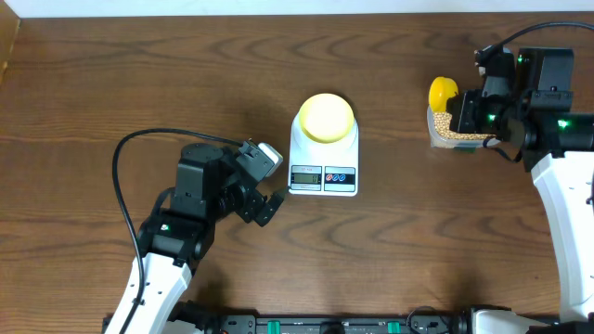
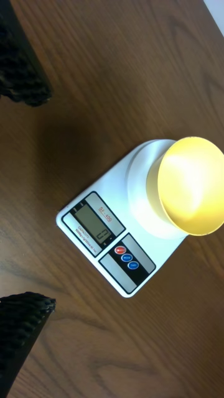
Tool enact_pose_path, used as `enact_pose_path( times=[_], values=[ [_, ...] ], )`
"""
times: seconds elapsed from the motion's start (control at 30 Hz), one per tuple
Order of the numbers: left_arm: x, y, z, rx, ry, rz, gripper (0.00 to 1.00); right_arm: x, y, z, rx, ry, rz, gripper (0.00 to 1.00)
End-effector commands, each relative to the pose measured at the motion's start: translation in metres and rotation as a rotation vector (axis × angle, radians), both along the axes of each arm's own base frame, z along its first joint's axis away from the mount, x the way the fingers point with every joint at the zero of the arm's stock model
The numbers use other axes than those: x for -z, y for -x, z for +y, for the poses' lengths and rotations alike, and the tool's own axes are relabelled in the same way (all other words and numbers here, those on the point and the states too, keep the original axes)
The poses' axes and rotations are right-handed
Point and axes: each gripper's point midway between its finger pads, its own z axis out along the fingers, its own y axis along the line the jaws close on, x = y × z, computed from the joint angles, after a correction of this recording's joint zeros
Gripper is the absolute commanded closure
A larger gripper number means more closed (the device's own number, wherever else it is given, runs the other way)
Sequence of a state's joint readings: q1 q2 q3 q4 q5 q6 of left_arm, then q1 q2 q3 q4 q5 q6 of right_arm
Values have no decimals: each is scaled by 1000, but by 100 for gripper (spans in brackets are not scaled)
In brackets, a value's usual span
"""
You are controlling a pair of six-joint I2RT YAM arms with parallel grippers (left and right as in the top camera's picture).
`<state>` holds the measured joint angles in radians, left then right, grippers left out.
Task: Scoop item into bowl and weigh 50g on scale
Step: 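Lower the yellow scoop into the soybean tub with the right gripper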
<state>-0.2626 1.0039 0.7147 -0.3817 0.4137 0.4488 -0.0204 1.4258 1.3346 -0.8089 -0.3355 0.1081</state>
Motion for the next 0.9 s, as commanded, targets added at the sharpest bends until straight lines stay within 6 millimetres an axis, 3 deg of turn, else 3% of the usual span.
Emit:
enact_pose_path(
  times=[0.0,0.2,0.33,0.57,0.77,0.87],
  values=[
    [-7,-1,-1,7,11,-17,2,-9,0,6,-39,-20,-22,99],
    [-7,-1,-1,7,12,-16,2,-13,1,9,-60,-29,-25,99],
    [-7,-1,-1,7,11,-17,2,-31,2,18,-104,-64,-52,99],
    [-7,-1,-1,7,12,-16,3,-64,-3,16,-105,-45,-114,99],
    [-7,-1,-1,7,12,-16,3,-93,-36,7,-73,-5,-139,99],
    [-7,-1,-1,7,11,-17,2,-98,-54,7,-84,4,-113,99]
  ],
)
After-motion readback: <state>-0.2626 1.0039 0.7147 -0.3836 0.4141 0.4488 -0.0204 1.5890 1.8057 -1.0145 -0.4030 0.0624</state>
